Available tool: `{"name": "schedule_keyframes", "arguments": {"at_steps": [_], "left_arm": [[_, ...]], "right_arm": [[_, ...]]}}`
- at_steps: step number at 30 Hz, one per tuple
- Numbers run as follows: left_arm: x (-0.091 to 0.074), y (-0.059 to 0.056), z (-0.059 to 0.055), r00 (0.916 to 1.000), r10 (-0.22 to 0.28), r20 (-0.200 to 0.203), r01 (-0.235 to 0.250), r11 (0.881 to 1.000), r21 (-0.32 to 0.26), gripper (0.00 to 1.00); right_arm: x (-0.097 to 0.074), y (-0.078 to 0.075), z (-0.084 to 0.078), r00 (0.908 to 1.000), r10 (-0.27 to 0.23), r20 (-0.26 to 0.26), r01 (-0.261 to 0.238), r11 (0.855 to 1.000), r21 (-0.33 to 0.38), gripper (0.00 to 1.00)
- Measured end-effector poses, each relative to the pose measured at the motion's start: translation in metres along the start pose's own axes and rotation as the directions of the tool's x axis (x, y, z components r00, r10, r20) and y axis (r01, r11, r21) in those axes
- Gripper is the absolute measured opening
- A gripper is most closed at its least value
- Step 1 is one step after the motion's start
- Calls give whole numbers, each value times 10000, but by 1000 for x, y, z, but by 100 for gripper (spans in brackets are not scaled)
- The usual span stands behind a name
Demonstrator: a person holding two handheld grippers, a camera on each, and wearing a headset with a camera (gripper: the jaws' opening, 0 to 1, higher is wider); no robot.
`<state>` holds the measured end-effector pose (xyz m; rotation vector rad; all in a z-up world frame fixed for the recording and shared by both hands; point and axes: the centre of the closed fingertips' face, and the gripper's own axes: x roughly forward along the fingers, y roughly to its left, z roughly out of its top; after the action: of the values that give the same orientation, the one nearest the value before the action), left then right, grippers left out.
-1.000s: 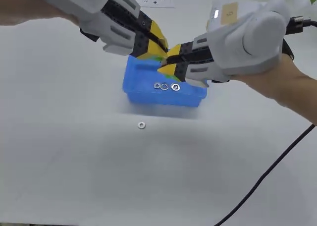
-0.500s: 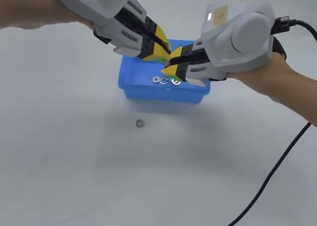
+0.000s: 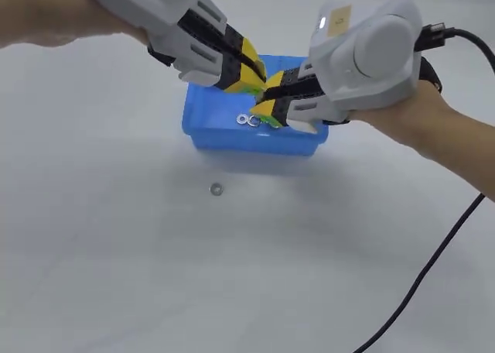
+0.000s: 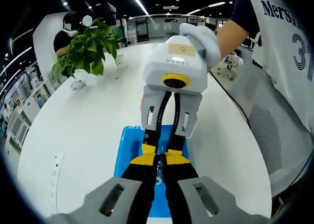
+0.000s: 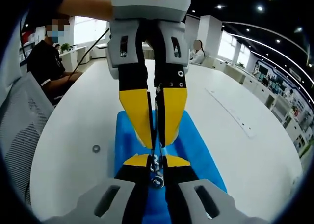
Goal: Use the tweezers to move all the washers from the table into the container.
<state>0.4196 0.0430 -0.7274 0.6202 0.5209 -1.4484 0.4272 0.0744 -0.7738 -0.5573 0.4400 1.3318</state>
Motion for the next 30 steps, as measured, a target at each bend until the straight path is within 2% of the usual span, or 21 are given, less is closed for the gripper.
{"name": "schedule_keyframes", "arguments": {"at_steps": [7, 11, 16, 24, 30], "left_arm": [[-5, -5, 4, 9999, 69, -104, -66, 9995, 312, 8], [-13, -7, 12, 9998, 216, -23, -215, 9986, 478, 8], [-24, -14, 23, 9994, 334, -18, -332, 9965, 771, 8], [-47, -36, 37, 9991, 433, -31, -427, 9932, 1084, 7], [-65, -58, 51, 9982, 593, 92, -599, 9903, 1252, 7]], "right_arm": [[-7, 4, 7, 10000, -70, 45, 71, 9997, -213, 11], [-9, 3, 11, 9997, -183, 156, 189, 9991, -370, 11], [-19, 8, 27, 9988, -259, 417, 282, 9980, -559, 11], [-33, 26, 49, 9970, -92, 774, 184, 9928, -1184, 10], [-49, 48, 70, 9939, 26, 1099, 134, 9894, -1443, 9]]}}
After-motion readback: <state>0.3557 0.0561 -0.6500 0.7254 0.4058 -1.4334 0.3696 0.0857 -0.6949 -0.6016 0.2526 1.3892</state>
